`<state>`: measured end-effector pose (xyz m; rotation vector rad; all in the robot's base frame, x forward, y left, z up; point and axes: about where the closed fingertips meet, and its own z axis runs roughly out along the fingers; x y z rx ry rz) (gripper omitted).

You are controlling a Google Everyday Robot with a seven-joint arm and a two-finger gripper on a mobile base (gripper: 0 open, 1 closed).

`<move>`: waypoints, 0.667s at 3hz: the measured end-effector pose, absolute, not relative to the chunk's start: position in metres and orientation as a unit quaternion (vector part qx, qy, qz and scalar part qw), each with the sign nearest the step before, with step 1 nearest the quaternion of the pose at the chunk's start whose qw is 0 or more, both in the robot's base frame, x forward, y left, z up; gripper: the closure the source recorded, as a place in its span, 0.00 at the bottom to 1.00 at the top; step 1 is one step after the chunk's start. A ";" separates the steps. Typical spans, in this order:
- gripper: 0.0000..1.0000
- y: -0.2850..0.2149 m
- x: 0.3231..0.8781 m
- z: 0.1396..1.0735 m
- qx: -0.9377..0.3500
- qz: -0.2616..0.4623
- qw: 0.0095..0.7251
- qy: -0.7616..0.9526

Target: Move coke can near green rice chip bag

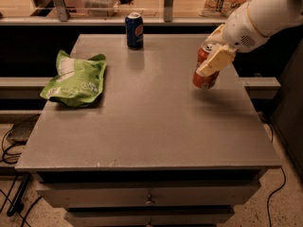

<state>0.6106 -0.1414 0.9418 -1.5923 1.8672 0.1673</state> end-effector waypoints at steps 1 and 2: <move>1.00 -0.133 0.610 0.942 -0.616 0.065 0.333 0.711; 1.00 -0.107 0.606 0.944 -0.634 0.067 0.331 0.696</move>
Offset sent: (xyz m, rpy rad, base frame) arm -0.0085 0.0621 0.0067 -0.0261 -0.0226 0.1100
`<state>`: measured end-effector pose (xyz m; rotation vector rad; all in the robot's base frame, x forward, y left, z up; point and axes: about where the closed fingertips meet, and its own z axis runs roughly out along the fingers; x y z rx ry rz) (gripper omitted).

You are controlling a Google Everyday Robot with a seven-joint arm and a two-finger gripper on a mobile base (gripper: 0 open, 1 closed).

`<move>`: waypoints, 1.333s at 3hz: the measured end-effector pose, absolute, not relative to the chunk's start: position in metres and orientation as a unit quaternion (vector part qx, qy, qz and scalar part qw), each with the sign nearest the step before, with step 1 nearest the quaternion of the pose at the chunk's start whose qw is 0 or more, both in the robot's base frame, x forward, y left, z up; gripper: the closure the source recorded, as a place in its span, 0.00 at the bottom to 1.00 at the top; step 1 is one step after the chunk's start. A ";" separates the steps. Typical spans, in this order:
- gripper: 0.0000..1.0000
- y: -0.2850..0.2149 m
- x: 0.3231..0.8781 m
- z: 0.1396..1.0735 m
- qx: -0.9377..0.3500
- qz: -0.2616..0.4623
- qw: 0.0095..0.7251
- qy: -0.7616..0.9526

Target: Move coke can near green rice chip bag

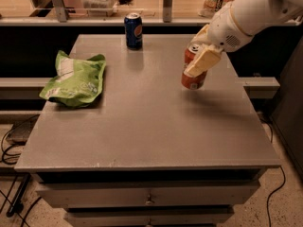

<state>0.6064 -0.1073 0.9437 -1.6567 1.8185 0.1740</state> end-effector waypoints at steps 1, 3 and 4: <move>1.00 -0.054 0.596 0.953 -0.668 0.081 0.343 0.655; 0.98 0.077 0.562 0.967 -0.736 0.142 0.365 0.552; 0.75 0.118 0.554 0.960 -0.747 0.166 0.364 0.531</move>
Offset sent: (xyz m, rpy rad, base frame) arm -0.0464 0.1784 0.0331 0.0998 -0.0826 0.3779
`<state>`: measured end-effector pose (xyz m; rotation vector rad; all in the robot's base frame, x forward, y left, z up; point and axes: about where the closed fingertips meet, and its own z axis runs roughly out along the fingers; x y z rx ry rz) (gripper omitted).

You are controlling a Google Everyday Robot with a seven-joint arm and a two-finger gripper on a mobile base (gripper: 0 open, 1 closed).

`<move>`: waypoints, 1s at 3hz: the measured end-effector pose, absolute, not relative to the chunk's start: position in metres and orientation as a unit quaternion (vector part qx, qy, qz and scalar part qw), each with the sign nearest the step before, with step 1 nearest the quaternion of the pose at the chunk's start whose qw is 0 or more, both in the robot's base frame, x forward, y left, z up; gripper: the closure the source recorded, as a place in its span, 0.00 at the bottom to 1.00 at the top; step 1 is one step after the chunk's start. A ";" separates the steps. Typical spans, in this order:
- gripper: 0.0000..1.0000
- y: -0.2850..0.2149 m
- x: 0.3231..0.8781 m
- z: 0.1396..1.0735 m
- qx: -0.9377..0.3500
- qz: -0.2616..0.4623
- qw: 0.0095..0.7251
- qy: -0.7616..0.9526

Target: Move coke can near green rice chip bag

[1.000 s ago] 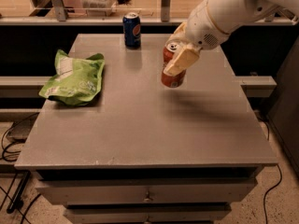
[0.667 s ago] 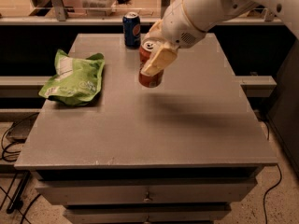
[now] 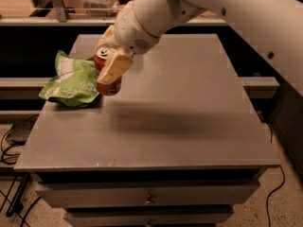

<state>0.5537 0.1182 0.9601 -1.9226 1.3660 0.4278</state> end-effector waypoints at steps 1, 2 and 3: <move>0.52 0.138 0.556 0.944 -0.754 0.165 0.353 0.529; 0.28 0.136 0.565 0.926 -0.751 0.149 0.342 0.545; 0.06 0.124 0.574 0.912 -0.745 0.134 0.331 0.563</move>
Offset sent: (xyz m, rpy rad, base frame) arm 0.0260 0.0116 -0.0546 -0.1036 0.0087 -0.0696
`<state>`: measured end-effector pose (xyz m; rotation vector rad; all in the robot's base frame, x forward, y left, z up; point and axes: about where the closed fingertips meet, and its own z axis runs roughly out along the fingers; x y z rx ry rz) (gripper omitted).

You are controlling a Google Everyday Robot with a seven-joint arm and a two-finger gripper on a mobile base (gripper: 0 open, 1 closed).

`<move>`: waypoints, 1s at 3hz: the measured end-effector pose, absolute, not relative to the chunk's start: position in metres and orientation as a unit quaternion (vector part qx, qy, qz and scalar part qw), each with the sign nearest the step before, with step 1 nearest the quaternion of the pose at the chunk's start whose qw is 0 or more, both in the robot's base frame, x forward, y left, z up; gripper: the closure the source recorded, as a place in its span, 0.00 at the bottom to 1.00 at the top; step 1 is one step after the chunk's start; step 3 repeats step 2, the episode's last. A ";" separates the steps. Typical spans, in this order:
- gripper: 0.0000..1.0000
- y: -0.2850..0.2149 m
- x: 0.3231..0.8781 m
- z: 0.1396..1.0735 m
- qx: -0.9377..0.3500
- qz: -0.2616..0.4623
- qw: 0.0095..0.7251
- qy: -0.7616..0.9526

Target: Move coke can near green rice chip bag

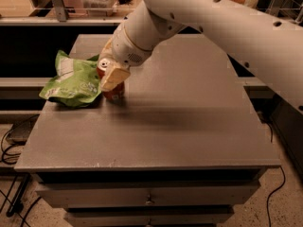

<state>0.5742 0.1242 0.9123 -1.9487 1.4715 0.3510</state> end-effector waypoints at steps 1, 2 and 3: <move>0.00 0.113 0.580 0.904 -0.738 0.125 0.326 0.577; 0.00 0.112 0.580 0.903 -0.738 0.125 0.326 0.578; 0.00 0.112 0.580 0.903 -0.738 0.125 0.326 0.578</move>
Offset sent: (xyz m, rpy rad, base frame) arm 0.0055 -0.0106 -0.0079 -0.0156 0.0027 -0.0316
